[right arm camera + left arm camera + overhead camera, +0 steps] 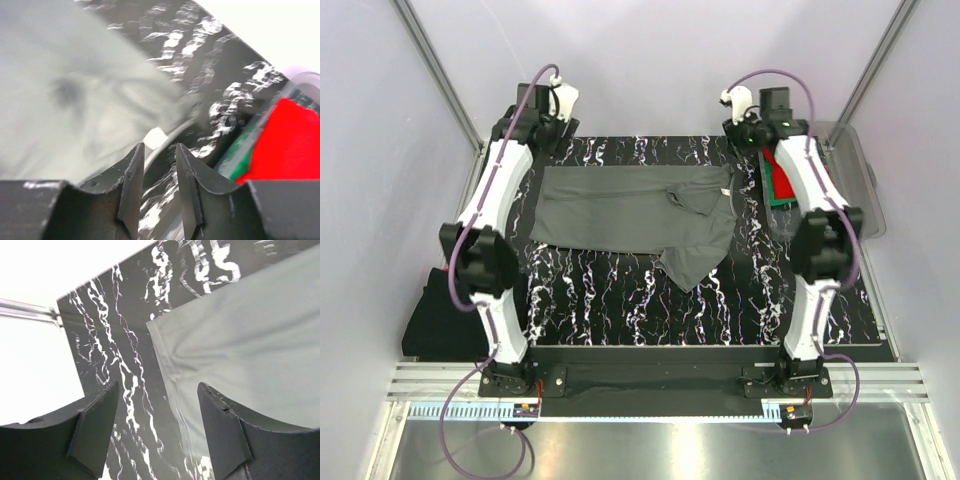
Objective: Fold and stack the t-shirts
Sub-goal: Fold the tshirt
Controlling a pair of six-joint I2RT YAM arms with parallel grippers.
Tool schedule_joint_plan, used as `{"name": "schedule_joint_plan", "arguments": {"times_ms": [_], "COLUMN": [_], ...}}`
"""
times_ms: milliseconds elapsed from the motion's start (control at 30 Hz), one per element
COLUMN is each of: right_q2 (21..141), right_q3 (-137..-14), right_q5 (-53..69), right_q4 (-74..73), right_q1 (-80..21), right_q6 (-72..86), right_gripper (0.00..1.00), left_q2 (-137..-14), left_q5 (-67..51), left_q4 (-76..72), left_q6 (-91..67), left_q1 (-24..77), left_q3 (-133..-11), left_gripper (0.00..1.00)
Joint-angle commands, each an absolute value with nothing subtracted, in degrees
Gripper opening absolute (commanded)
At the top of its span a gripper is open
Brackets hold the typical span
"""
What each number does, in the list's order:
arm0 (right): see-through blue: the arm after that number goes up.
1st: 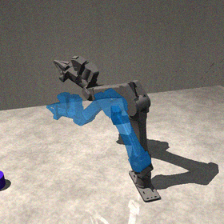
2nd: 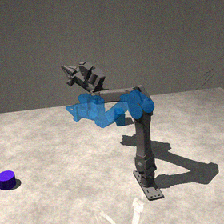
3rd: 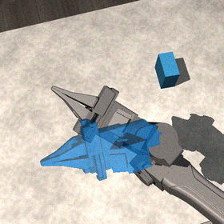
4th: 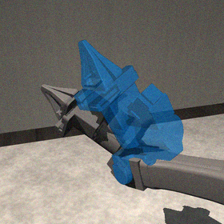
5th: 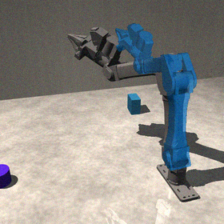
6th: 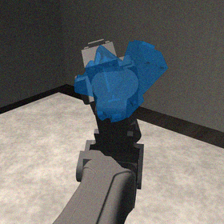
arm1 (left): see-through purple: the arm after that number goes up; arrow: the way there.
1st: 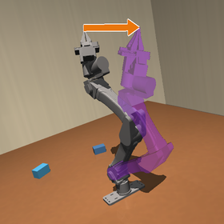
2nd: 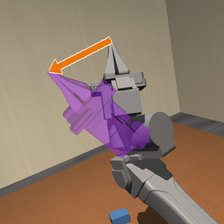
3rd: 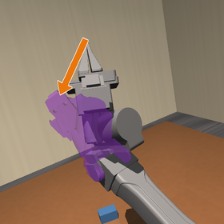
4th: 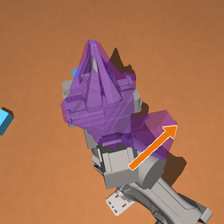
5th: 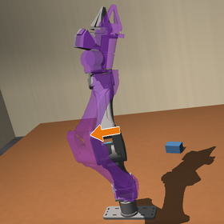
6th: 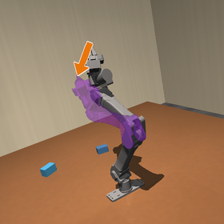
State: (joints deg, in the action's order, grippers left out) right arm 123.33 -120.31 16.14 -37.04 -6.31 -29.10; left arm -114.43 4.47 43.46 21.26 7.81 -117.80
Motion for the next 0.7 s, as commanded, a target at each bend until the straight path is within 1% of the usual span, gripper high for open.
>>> {"name": "schedule_joint_plan", "arguments": {"times_ms": [0, 33, 100, 133, 200, 233, 267, 333, 400, 433, 467, 533, 667], "right_q2": [112.78, 109.54, 106.10, 103.21, 100.30, 97.59, 96.17, 92.31, 89.75, 87.39, 86.15, 83.77, 82.53], "right_q3": [-107.35, -101.14, -95.22, -89.44, -83.35, -77.84, -75.43, -68.77, -64.18, -59.46, -57.07, -51.89, -48.96], "right_q5": [28.82, 29.96, 31.64, 31.55, 29.54, 27.53, 27.34, 27.94, 27.51, 27.25, 27.16, 27.24, 28.04], "right_q4": [-39.02, -39.72, -42.08, -42.71, -43.85, -43.77, -43.68, -42.63, -37.99, -35.97, -31.86, -28.67, -27.77], "right_q1": [-6.94, -7.29, -8.52, -10.35, -13.25, -16.06, -17.56, -19.85, -23.63, -24.86, -26.70, -28.64, -31.99], "right_q6": [-34.00, -37.15, -40.94, -44.70, -48.58, -51.65, -53.16, -56.75, -58.44, -60.27, -61.16, -63.79, -66.79], "right_gripper": [0.40, 0.40, 0.40, 0.40, 0.39, 0.37, 0.35, 0.35, 0.35, 0.36, 0.36, 0.38, 0.38], "left_q2": [-108.04, -107.06, -104.77, -104.07, -101.96, -101.34, -100.55, -100.02, -99.49, -99.32, -99.06, -98.44, -96.42], "left_q5": [3.96, 4.04, 3.96, 3.96, 2.82, 2.73, 2.72, 3.08, 3.43, 3.51, 3.69, 3.60, 4.04], "left_q4": [43.07, 43.07, 43.07, 43.07, 43.07, 43.07, 43.07, 43.07, 42.72, 42.45, 41.93, 41.31, 39.38], "left_q6": [22.50, 22.15, 20.83, 20.48, 20.21, 20.13, 20.13, 20.21, 20.13, 20.04, 19.78, 19.69, 19.95], "left_q1": [9.49, 9.58, 9.67, 9.67, 9.67, 9.67, 9.67, 9.67, 9.49, 9.49, 9.49, 9.32, 9.23], "left_q3": [-106.13, -103.91, -98.47, -96.78, -92.66, -91.24, -90.10, -86.93, -83.86, -82.98, -81.23, -79.64, -75.51], "left_gripper": [0.71, 0.71, 0.71, 0.71, 0.71, 0.70, 0.70, 0.68, 0.66, 0.65, 0.65, 0.64, 0.64]}}
